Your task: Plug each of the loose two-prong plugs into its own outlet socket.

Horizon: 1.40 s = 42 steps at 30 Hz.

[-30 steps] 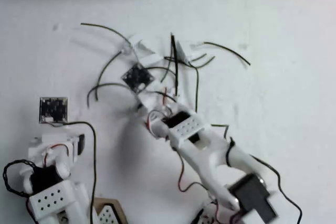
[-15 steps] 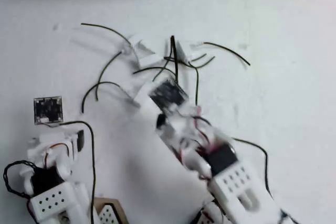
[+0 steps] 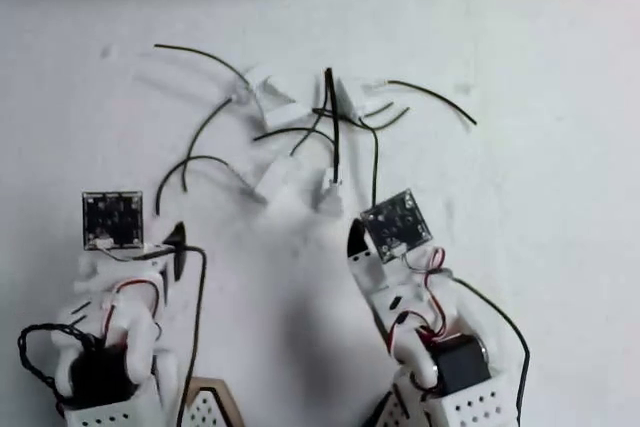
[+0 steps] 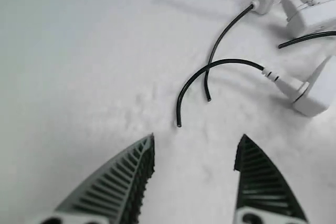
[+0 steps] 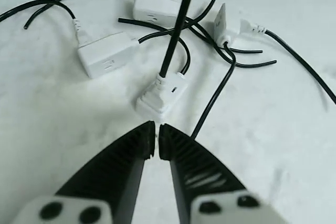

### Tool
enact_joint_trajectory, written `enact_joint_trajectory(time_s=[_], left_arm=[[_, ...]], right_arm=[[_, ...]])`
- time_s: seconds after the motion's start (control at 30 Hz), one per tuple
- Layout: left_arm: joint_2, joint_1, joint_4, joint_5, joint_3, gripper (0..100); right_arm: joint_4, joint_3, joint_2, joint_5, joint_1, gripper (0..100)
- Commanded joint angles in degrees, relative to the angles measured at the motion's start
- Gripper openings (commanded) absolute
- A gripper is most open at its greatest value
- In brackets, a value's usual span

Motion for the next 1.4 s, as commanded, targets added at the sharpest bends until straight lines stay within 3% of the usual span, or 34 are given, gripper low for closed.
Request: enact_joint_trajectory(time_s=[0.0,0.1,0.27,0.4,0.57,0.9,1.17,1.37], left_arm=[[0.48,3.74,0.18,2.55,-2.73,24],[0.48,4.35,0.18,2.81,-2.55,24],[0.48,7.52,-2.73,2.11,0.44,10],[0.48,13.32,-8.70,-5.45,8.79,2],[0.48,15.60,-15.12,-10.11,15.30,6],[0.75,16.04,-13.45,-10.11,15.30,16],[0.84,15.69,0.00,-10.37,15.30,16],[0.84,15.60,0.97,-10.20,15.30,16]], right_arm=[[0.31,2.11,-4.44,-0.44,2.24,1.7],[0.31,3.16,-3.30,-0.53,3.47,1.7],[0.40,6.33,-3.21,-7.65,5.23,1.7],[0.40,10.64,-3.21,-7.56,4.88,1.7],[4.70,11.16,-3.12,-7.82,4.79,1.7],[16.40,11.16,-2.68,-7.65,3.47,1.7],[19.30,11.16,-3.12,-7.65,5.41,1.8],[19.30,11.16,-3.12,-7.74,9.63,1.8]])
